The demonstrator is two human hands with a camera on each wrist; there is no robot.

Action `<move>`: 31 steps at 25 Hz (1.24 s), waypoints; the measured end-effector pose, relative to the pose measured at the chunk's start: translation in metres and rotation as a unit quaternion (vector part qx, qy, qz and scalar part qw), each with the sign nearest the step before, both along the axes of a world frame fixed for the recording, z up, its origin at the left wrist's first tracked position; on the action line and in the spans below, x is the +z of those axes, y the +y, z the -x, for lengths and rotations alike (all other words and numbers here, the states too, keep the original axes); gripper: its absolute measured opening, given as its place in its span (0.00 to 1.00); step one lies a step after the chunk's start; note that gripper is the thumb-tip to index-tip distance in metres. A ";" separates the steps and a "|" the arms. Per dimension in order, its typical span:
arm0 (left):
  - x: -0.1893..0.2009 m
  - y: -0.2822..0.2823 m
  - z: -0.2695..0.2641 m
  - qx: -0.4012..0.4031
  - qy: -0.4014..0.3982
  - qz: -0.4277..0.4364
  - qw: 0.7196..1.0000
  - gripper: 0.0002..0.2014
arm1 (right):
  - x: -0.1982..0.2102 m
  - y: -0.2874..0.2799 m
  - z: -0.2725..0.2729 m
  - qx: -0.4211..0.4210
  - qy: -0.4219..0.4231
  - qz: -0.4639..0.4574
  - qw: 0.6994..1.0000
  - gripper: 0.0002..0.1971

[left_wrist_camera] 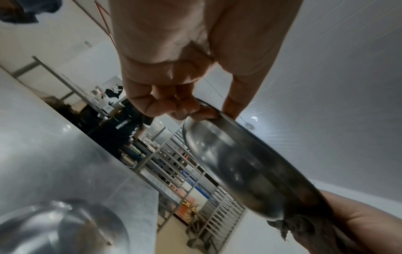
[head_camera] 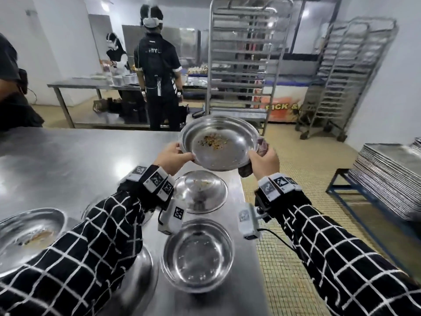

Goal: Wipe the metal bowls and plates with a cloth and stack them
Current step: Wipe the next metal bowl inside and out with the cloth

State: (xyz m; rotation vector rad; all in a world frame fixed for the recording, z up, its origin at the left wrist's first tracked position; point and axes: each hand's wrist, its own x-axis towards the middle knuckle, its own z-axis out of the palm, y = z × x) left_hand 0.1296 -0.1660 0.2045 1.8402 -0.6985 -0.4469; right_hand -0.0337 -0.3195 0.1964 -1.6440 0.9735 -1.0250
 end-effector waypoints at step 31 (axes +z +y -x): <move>-0.105 -0.040 0.384 -0.293 0.029 -0.023 0.955 0.14 | -0.123 -0.010 0.372 -0.045 0.212 0.125 0.968 0.16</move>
